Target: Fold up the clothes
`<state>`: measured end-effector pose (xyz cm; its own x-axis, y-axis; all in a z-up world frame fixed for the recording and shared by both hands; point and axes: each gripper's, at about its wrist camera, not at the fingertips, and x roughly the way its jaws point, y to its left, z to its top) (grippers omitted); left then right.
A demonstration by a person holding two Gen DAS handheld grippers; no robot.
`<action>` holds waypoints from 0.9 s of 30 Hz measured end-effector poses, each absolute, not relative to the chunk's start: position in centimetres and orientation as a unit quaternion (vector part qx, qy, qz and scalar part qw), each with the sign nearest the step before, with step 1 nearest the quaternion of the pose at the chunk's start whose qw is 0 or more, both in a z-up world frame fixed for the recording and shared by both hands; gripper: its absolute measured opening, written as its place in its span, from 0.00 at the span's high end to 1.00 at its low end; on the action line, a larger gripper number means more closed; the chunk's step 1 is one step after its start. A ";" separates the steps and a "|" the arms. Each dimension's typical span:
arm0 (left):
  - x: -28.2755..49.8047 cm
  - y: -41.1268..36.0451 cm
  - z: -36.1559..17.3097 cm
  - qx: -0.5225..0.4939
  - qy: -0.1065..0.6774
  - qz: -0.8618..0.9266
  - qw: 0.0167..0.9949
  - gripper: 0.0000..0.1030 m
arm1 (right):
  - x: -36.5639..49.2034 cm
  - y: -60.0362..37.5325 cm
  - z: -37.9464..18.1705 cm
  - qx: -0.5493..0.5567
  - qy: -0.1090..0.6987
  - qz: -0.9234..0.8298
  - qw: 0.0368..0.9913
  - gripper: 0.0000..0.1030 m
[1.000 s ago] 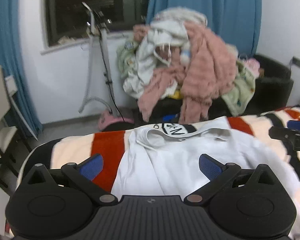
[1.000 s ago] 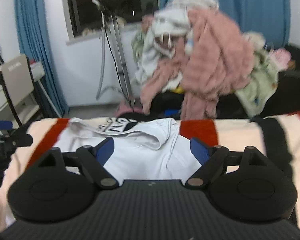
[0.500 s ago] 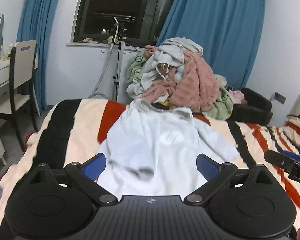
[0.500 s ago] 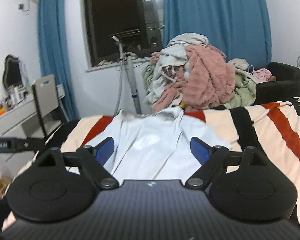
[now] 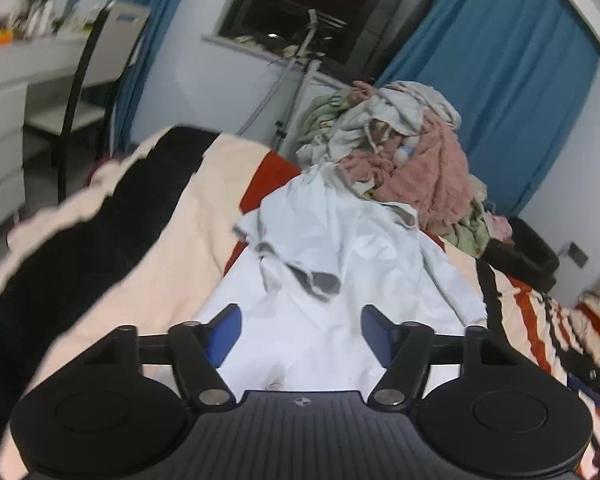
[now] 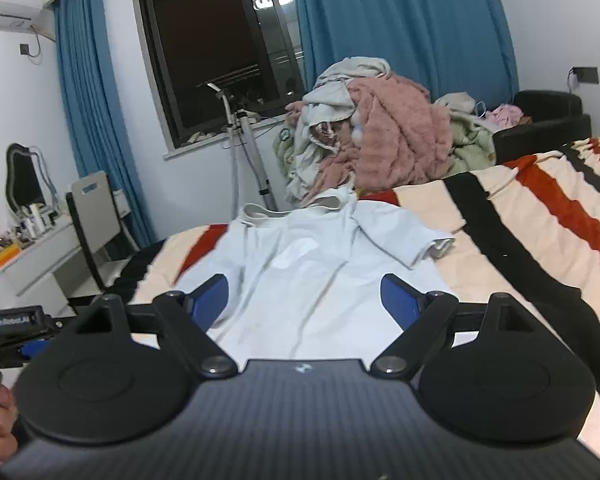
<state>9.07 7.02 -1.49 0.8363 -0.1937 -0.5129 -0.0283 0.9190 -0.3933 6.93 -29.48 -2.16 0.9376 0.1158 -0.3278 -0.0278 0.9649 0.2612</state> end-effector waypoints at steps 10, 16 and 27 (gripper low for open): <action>19.6 11.3 -7.3 -0.302 0.260 0.003 0.917 0.58 | 10.6 -30.2 -6.0 0.149 0.203 0.044 0.967 0.18; 27.6 11.9 -9.1 -0.330 0.260 -0.004 0.907 0.60 | 15.0 -30.5 -9.2 0.165 0.222 0.040 0.960 0.18; 37.1 13.8 -6.7 -0.272 0.264 -0.026 0.925 0.97 | 18.9 -34.1 -12.5 0.245 0.263 0.003 0.933 0.18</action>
